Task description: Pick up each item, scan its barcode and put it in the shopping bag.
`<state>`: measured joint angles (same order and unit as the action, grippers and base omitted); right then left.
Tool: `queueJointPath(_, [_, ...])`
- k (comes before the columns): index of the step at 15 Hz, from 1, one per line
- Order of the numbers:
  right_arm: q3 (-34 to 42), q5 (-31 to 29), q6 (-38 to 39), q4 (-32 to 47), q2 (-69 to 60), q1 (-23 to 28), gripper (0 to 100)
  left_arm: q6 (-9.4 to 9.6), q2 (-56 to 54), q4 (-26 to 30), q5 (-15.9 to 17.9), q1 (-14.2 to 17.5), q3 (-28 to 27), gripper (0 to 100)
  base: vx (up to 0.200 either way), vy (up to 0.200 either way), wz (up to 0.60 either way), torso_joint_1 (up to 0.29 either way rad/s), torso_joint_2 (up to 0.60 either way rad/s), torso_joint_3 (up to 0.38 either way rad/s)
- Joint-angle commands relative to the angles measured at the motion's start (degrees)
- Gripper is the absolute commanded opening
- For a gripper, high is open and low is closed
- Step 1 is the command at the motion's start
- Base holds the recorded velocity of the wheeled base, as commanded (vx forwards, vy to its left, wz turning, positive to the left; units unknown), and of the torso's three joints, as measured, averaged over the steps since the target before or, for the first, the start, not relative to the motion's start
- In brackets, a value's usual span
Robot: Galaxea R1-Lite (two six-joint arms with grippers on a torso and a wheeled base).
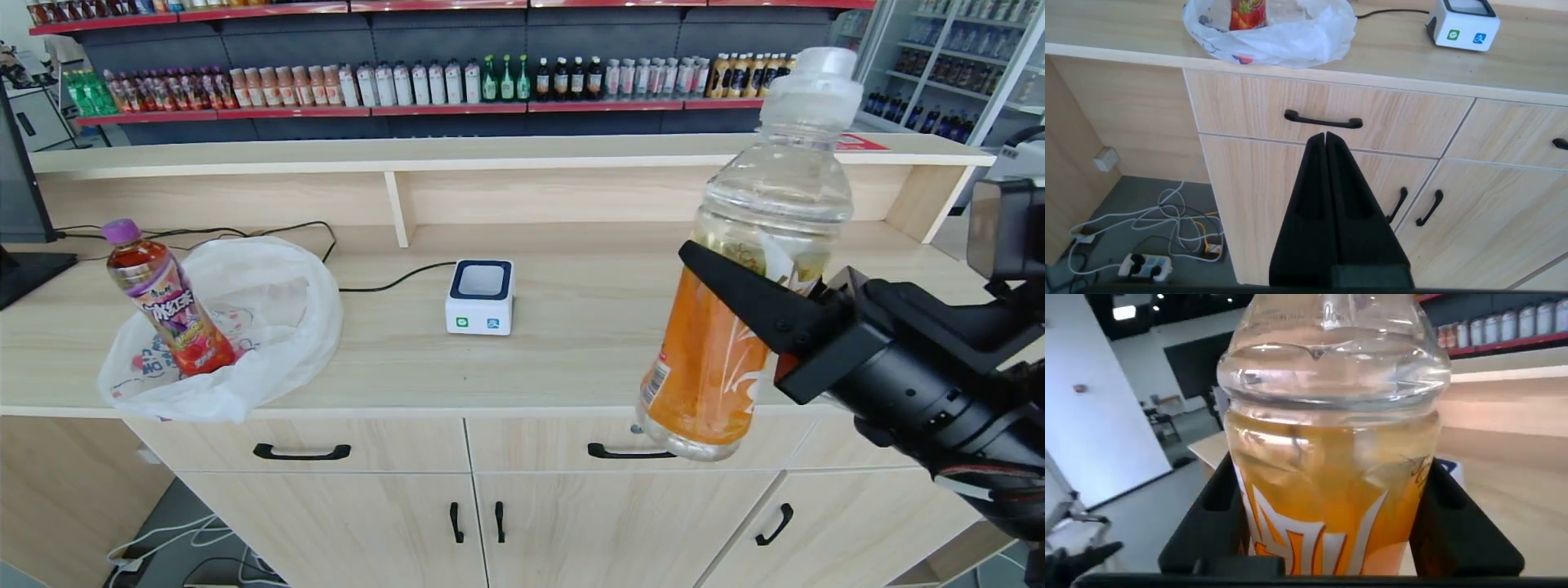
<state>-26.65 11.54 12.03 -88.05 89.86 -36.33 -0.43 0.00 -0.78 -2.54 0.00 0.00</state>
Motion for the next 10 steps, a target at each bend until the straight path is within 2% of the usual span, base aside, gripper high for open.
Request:
queueJointPath(1, [-0.16,-5.92,-9.22,3.85,2.69,2.67,0,-0.01,0.0,-0.01,-0.01,0.0,0.0,0,0.0,0.0,0.0,0.0,0.0,0.0])
queueJointPath(3, [-0.51,-12.6,-16.87,7.9,1.46,2.67,0,-0.01,0.09,-0.01,-0.01,0.0,0.0,0,0.0,0.0,0.0,0.0,0.0,0.0])
queueJointPath(4, [-1.39,-13.3,-19.94,8.95,1.02,2.75,0,-0.01,0.09,-0.01,-0.01,0.0,0.0,0,0.0,0.0,0.0,0.0,0.0,0.0])
queueJointPath(5, [-2.88,-13.74,-21.7,9.57,1.02,3.02,0,-0.01,0.09,-0.01,-0.01,0.0,0.0,0,0.0,0.0,0.0,0.0,0.0,0.0])
queueJointPath(10, [-12.29,-26.49,-25.57,14.93,1.2,3.37,0,0.16,0.09,0.08,0.07,-0.09,0.0,0,0.0,0.0,0.0,0.0,0.0,0.0])
